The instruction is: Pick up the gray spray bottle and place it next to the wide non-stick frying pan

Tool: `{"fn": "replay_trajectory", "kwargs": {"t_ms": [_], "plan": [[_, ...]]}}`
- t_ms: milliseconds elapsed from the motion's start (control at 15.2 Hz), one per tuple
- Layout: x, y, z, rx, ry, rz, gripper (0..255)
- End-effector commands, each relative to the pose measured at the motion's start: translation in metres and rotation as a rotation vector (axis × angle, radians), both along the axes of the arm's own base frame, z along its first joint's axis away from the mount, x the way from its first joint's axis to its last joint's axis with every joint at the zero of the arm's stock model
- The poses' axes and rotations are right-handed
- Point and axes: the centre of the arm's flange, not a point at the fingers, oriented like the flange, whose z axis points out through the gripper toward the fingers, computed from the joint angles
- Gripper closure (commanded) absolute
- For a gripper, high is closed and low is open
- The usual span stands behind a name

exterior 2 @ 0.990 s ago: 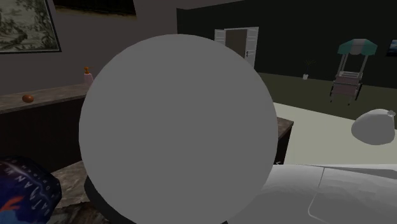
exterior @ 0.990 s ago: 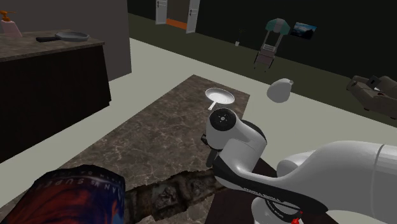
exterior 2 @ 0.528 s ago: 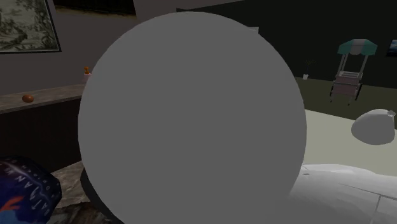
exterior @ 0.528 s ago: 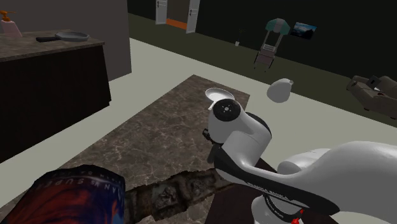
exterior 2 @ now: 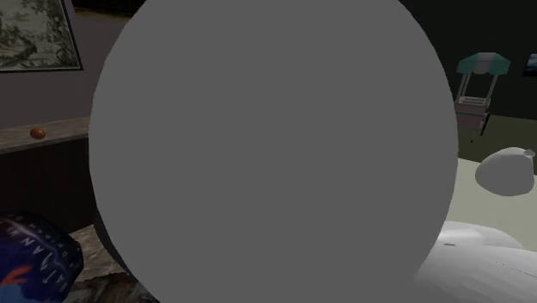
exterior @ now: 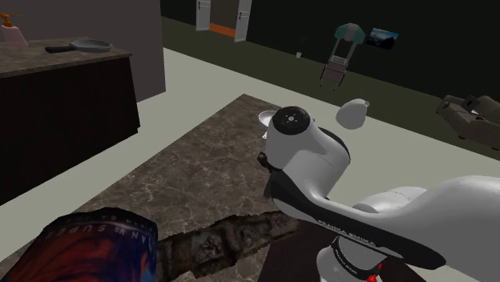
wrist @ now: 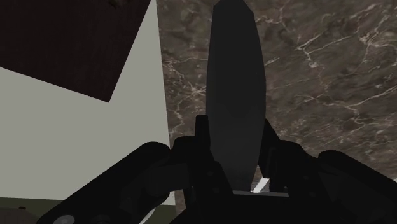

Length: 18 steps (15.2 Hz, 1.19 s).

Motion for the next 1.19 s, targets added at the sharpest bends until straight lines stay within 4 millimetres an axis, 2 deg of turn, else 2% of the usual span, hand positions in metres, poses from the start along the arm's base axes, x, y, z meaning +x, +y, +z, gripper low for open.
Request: {"fn": "replay_trajectory", "kwargs": {"t_ms": [0, 1122], "plan": [[-0.001, 0.0, 0.011, 0.0, 0.0, 0.0, 255], [-0.001, 0.0, 0.1, 0.0, 0.0, 0.0, 255]]}}
